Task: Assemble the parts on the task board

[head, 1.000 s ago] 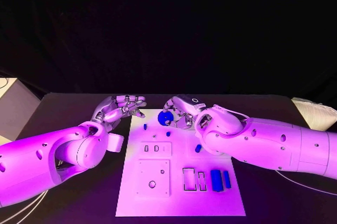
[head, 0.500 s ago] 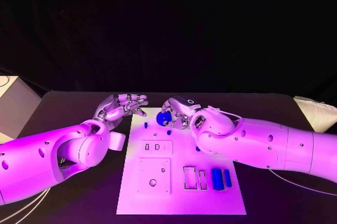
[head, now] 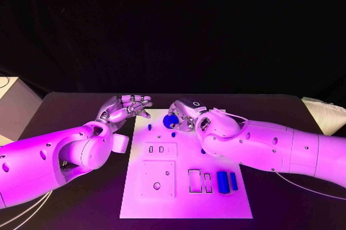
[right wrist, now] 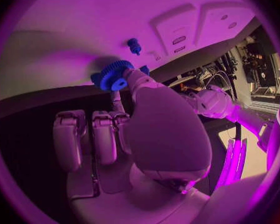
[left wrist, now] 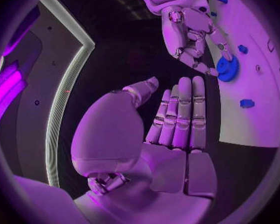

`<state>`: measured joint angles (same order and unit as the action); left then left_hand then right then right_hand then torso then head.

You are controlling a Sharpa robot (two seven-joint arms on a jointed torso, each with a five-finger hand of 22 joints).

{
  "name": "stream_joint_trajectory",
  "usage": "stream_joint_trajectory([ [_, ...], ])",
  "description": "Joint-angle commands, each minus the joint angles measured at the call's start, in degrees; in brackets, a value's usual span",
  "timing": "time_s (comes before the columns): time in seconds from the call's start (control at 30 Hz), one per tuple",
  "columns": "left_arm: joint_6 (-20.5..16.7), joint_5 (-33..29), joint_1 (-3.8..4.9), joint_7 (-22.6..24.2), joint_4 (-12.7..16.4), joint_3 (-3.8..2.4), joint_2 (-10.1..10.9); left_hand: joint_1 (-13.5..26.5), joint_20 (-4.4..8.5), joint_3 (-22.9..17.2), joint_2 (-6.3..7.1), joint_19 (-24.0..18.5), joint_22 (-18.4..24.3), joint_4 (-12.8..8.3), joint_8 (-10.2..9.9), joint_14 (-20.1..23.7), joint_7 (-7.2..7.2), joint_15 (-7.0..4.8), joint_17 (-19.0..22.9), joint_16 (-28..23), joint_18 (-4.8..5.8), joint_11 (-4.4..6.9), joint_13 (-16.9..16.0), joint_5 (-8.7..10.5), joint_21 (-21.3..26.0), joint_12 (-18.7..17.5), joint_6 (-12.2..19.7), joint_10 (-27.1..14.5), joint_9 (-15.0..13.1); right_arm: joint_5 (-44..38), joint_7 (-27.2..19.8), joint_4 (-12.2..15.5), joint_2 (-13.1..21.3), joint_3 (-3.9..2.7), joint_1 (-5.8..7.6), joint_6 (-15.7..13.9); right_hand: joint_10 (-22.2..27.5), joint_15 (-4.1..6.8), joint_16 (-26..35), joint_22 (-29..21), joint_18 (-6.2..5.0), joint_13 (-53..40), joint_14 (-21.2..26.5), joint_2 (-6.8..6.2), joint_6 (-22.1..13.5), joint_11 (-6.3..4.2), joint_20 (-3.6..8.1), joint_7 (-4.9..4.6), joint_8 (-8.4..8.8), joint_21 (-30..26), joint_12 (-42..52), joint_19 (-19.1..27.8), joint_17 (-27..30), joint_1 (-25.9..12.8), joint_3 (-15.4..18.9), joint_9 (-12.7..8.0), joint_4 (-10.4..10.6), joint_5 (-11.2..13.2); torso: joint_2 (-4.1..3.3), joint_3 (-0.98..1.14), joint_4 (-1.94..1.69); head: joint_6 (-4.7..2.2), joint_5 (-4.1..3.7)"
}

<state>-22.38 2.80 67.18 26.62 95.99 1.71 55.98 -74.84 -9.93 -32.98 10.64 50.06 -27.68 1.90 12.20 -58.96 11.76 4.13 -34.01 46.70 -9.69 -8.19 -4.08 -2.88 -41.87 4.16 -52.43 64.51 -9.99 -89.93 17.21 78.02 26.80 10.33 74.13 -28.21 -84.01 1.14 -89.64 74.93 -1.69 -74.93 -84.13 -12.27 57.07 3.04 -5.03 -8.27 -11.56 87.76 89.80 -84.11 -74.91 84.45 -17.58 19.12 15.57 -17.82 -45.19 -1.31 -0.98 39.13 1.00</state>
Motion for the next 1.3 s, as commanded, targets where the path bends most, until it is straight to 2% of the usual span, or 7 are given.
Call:
stream_joint_trajectory([
  [0.03,0.97,-0.13,0.07,0.32,0.07,-0.05,-0.09,-0.23,-0.07,-0.32,-0.50,-0.44,-0.09,-0.12,0.30,-0.06,0.12,0.02,0.07,0.37,-0.64,0.04,-0.02,-0.17,-0.20,0.01,0.05,-0.25,-0.08,-1.31,0.93,-0.16,-0.10,0.03,-0.07,1.54,-5.99,0.31,-0.22,12.95,1.10,-15.07,-5.75,0.11,1.34,-0.42,0.49,1.03,-1.13,0.36,0.20,-4.75,-14.60,-0.15,-0.36,0.22,0.01,0.08,0.01,-0.02,-0.02,0.05,-0.04],
  [0.37,0.96,-0.13,0.07,0.31,0.11,-0.05,-0.10,-0.09,-0.08,-0.60,-0.54,-0.78,-0.55,-0.29,0.30,0.00,0.14,0.05,0.41,0.53,-0.62,0.01,0.00,-0.16,-0.79,0.02,0.06,-0.27,-0.12,-1.13,0.92,-1.04,-0.62,0.11,-0.26,2.00,-5.99,0.25,-0.18,12.85,1.07,-15.07,-5.72,-0.19,1.18,-0.34,0.45,0.95,-1.08,0.26,0.20,-4.69,-14.47,-0.51,-0.66,0.18,0.00,0.42,-0.01,-0.06,-0.04,0.00,-0.08],
  [0.67,0.89,-0.13,0.07,0.29,0.14,-0.05,0.01,-0.09,-0.08,-0.60,-0.54,-0.78,-0.55,-0.29,0.30,0.00,0.14,0.05,0.41,0.53,-0.62,0.01,0.00,-0.16,-0.79,0.02,0.06,-0.27,-0.12,0.10,-0.06,-1.51,-0.97,0.18,-0.35,2.49,-4.86,-0.93,-0.05,12.06,0.84,-13.93,-5.62,-1.91,-2.75,0.96,-0.57,-0.47,1.17,-0.53,-0.96,-4.20,-14.05,-5.47,0.56,-0.87,0.92,3.87,0.00,-0.08,0.00,0.10,-0.01],
  [0.83,0.88,-0.13,0.07,0.28,0.13,-0.05,0.03,-0.09,-0.08,-0.60,-0.54,-0.78,-0.55,-0.29,0.30,0.00,0.14,0.05,0.41,0.53,-0.62,0.01,0.00,-0.16,-0.79,0.02,0.06,-0.27,-0.12,0.65,-0.26,-1.61,-0.82,0.21,-0.36,2.47,-4.61,-1.36,-0.07,11.98,0.80,-13.72,-5.64,-1.13,-4.19,1.44,-1.04,-0.94,2.21,-0.66,-1.20,-4.13,-14.12,-8.48,2.91,-1.27,1.01,4.36,-0.02,-0.07,0.05,0.10,0.02],
  [1.03,0.85,-0.13,0.07,0.26,0.05,-0.05,-0.02,-0.09,-0.08,-0.60,-0.54,-0.78,-0.55,-0.29,0.30,0.00,0.14,0.05,0.41,0.53,-0.62,0.01,0.00,-0.16,-0.79,0.02,0.06,-0.27,-0.12,1.69,-0.57,-1.56,-0.59,0.23,-0.36,2.64,-4.58,-1.54,-0.11,12.00,0.79,-13.72,-5.67,1.80,-4.11,1.60,-1.28,-1.03,2.58,-0.72,-1.23,-4.13,-14.25,-14.84,6.01,-1.39,1.26,3.04,-0.03,-0.03,0.00,0.06,-0.07],
  [1.13,0.84,-0.13,0.06,0.24,0.03,-0.05,-0.02,-0.09,-0.08,-0.60,-0.54,-0.78,-0.55,-0.29,0.30,0.00,0.14,0.05,0.41,0.53,-0.62,0.01,0.00,-0.16,-0.79,0.02,0.06,-0.27,-0.12,2.03,-0.72,-1.43,-0.45,0.23,-0.36,2.98,-4.67,-1.48,-0.14,12.10,0.81,-13.81,-5.69,3.09,-3.78,1.49,-1.25,-0.93,2.53,-0.65,-1.15,-4.18,-14.36,-17.20,5.94,-1.37,1.23,1.41,-0.03,-0.02,-0.04,0.06,-0.06],
  [1.3,0.82,-0.13,0.06,0.22,0.01,-0.05,0.00,-0.09,-0.08,-0.60,-0.54,-0.78,-0.55,-0.29,0.30,0.00,0.14,0.05,0.41,0.53,-0.62,0.01,0.00,-0.16,-0.79,0.02,0.06,-0.27,-0.12,2.34,-0.83,-1.21,-0.04,0.25,-0.36,3.56,-4.78,-1.36,-0.15,12.14,0.82,-13.92,-5.70,3.82,-3.25,1.33,-1.16,-0.74,2.30,-0.63,-1.04,-4.21,-14.40,-17.87,5.33,-1.29,1.17,0.59,-0.03,0.01,-0.03,0.13,-0.04],
])
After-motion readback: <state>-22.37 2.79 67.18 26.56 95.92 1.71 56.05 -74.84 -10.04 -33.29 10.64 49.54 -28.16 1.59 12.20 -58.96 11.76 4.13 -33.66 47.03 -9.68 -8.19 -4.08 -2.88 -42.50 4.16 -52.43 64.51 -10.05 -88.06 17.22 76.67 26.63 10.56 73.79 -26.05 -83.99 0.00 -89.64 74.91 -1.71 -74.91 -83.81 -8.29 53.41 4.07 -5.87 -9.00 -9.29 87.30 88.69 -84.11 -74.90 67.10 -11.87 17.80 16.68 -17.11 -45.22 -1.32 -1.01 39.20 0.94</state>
